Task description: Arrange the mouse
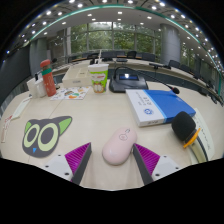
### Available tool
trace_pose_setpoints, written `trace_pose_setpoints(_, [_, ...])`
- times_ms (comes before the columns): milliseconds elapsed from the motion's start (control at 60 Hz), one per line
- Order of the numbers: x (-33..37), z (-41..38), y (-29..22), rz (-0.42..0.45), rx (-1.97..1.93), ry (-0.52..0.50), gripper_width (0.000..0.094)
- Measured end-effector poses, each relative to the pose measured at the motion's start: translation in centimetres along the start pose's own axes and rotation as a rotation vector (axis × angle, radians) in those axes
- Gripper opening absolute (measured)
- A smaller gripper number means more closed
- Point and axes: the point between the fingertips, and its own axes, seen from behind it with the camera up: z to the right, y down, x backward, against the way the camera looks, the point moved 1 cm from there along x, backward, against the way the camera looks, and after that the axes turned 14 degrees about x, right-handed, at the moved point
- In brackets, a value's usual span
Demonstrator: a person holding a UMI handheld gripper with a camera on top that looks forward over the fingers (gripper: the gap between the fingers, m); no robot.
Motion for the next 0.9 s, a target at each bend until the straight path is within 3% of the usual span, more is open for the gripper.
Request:
trace_pose_setpoints(200, [-1.9,-0.2,-1.5,-0.002,0.031,0.000,0.0793])
trace_pose_setpoints(300, [-2.5,0.0,-1.9,0.001,0.026,0.008,0.0639])
trace_pose_setpoints(350, [-2.6,0.1,-1.9,0.002,0.025,0.017,0.0507])
trace_pose_setpoints(583, [-2.5,0.2,-2.1,-0.021,0.046,0.054,0.0336])
trace_pose_setpoints(733, [-1.3,0.0,-3.1,-0.029,0.034,0.089,0.0319])
trace_pose_setpoints(900, [3.4,-2.8,-9.8,0.077,0.002,0.112,0.0319])
